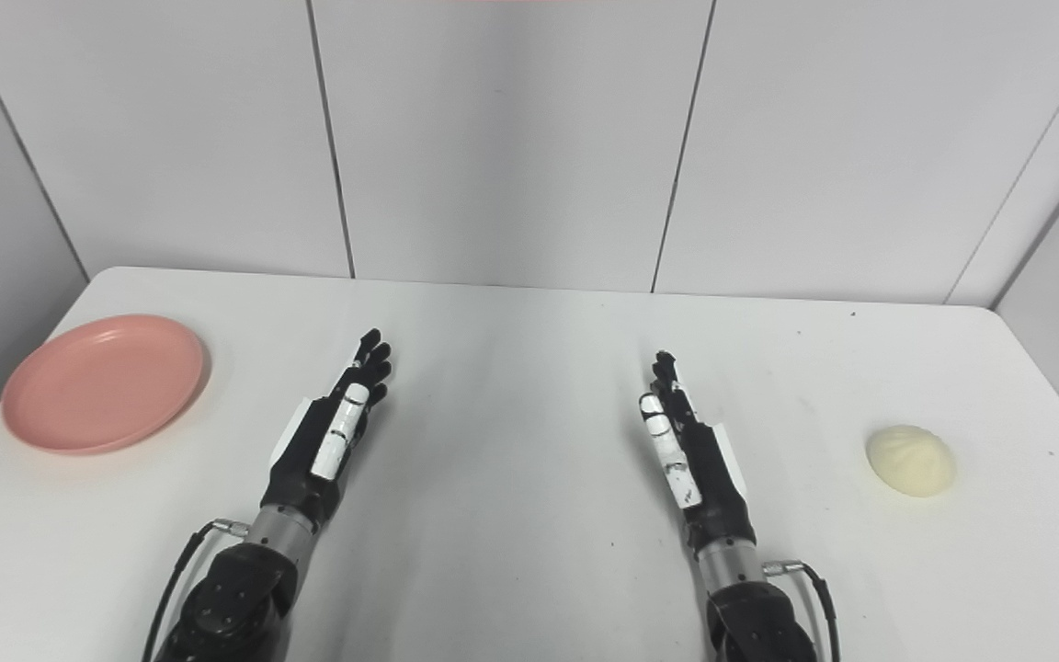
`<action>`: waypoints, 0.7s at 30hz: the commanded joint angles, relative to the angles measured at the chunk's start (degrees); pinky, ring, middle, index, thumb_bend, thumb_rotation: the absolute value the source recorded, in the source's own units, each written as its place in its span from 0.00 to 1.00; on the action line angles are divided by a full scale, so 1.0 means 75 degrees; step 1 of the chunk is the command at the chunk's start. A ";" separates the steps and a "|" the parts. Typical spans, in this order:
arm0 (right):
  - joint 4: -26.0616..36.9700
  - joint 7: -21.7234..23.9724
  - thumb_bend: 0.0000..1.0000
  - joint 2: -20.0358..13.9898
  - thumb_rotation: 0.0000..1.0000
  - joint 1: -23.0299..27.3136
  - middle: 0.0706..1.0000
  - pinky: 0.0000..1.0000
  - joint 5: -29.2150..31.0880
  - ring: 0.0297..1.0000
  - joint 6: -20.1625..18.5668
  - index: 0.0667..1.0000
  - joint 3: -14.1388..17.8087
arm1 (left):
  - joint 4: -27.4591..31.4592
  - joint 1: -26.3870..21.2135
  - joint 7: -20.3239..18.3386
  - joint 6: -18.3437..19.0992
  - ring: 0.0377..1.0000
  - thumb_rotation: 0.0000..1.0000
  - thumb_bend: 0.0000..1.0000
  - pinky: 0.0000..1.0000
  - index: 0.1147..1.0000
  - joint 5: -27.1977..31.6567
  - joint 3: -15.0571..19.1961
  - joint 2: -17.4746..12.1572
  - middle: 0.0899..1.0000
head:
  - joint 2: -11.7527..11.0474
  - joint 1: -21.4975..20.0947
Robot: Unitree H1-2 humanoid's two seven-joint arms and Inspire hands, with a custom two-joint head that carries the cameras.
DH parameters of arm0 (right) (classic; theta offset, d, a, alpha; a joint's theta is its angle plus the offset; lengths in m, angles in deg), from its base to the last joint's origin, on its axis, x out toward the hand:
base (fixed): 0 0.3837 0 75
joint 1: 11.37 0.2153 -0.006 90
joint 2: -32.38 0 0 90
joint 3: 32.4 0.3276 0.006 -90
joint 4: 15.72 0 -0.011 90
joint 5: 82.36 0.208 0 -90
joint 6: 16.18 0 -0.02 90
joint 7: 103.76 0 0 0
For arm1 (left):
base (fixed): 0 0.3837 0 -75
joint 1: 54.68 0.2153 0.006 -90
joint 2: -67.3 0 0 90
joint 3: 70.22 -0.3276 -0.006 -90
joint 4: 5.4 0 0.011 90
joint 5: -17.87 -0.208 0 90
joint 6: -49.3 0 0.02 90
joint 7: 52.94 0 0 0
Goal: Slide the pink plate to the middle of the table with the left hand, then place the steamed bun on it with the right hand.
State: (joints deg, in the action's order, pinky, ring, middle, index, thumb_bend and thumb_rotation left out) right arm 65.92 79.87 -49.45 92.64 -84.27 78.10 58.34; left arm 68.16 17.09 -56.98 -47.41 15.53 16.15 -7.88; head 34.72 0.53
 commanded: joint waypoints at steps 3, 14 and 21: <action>0.0134 -0.0091 0.56 -0.0001 1.00 -0.0009 0.98 0.97 -0.0031 0.98 0.0031 0.98 0.0030 | -0.0077 -0.0057 0.0069 -0.0075 1.00 1.00 0.55 1.00 1.00 0.0011 0.0038 0.0016 1.00 | 0.0000 -0.0002; 0.0046 -0.0177 0.55 0.0004 1.00 -0.0005 0.97 0.95 -0.0126 0.97 0.0204 0.98 0.0045 | 0.0052 -0.0038 -0.0041 0.0149 1.00 1.00 0.56 1.00 1.00 -0.0018 -0.0027 -0.0023 1.00 | 0.0006 0.0000; 0.0085 -0.0374 0.55 0.0068 0.98 -0.0022 0.97 0.94 -0.0206 0.96 0.0254 0.97 0.0082 | 0.0065 -0.0036 -0.0079 0.0111 1.00 1.00 0.54 1.00 1.00 -0.0012 -0.0047 -0.0033 1.00 | 0.0003 0.0005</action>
State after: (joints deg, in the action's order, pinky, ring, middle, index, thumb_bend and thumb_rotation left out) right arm 65.95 77.63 -49.13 92.61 -85.54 78.07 58.75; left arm 68.11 16.90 -57.57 -46.03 15.42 15.85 -7.93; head 34.72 0.53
